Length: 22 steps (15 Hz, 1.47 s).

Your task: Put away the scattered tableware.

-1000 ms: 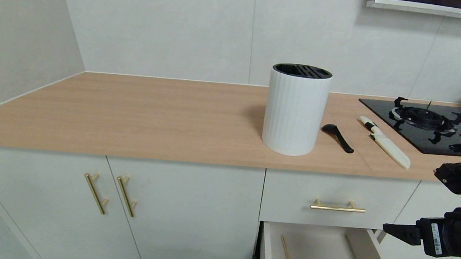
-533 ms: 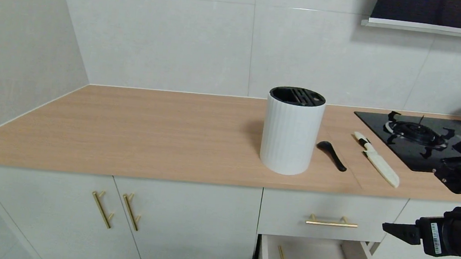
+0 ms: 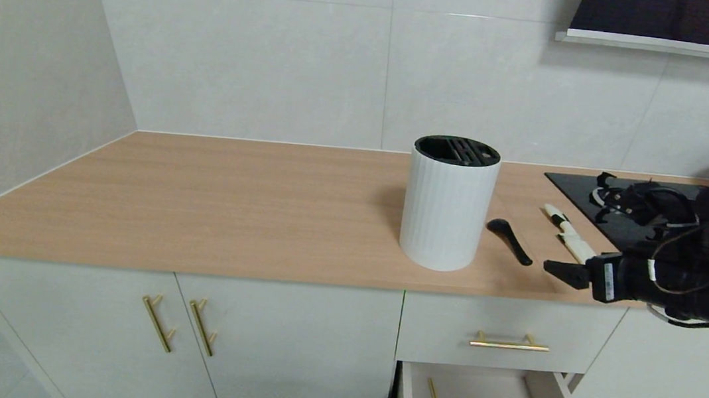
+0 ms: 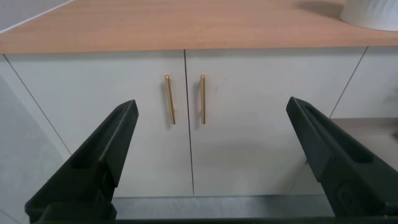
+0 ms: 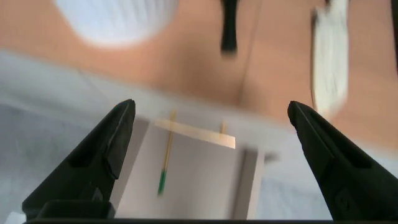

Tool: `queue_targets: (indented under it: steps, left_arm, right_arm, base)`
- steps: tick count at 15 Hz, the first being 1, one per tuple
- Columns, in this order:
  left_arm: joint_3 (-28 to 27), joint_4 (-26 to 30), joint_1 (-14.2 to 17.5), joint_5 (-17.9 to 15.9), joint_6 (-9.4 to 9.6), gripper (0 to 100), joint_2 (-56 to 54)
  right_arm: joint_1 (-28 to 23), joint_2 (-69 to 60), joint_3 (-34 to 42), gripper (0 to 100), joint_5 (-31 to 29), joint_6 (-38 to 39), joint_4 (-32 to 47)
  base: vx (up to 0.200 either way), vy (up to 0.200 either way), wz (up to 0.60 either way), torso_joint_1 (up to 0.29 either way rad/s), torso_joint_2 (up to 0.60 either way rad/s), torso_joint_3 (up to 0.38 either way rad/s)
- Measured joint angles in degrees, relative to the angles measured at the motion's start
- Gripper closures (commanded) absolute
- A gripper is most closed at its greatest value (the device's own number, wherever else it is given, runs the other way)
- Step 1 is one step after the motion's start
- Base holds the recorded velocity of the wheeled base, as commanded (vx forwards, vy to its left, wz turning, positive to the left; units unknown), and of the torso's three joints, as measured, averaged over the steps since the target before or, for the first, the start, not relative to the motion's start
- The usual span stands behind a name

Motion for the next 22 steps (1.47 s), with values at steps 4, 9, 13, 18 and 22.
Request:
queue_targets:
  steps: [4,9,13,18,22]
  left_arm:
    - [0.00,-0.02,0.00,0.00,0.00,0,0.00]
    - [0.00,-0.02,0.00,0.00,0.00,0,0.00]
    - [0.00,-0.02,0.00,0.00,0.00,0,0.00]
    - [-0.02,-0.02,0.00,0.00,0.02,0,0.00]
    - [0.00,-0.02,0.00,0.00,0.00,0,0.00]
  right_arm:
    - [-0.40,13.18,-11.54,0,0.73,-0.30,-0.73]
    - [-1.04,25.20,-21.55,0,0.84,0.06,-1.06]
    - [-1.76,29.66,-24.91,0,0.74,0.17,-1.72]
    - [-2.17,32.35,-27.33,0,0.71,1.40,-2.29]
    - [-2.17,34.35,-28.36,100,0.50,1.51,-2.88]
  base:
    - [0.000,0.000,0.00,0.000,0.00,0.000]
    - [0.000,0.000,0.00,0.000,0.00,0.000]
    - [0.000,0.000,0.00,0.000,0.00,0.000]
    - [0.000,0.000,0.00,0.000,0.00,0.000]
    - [0.000,0.000,0.00,0.000,0.00,0.000]
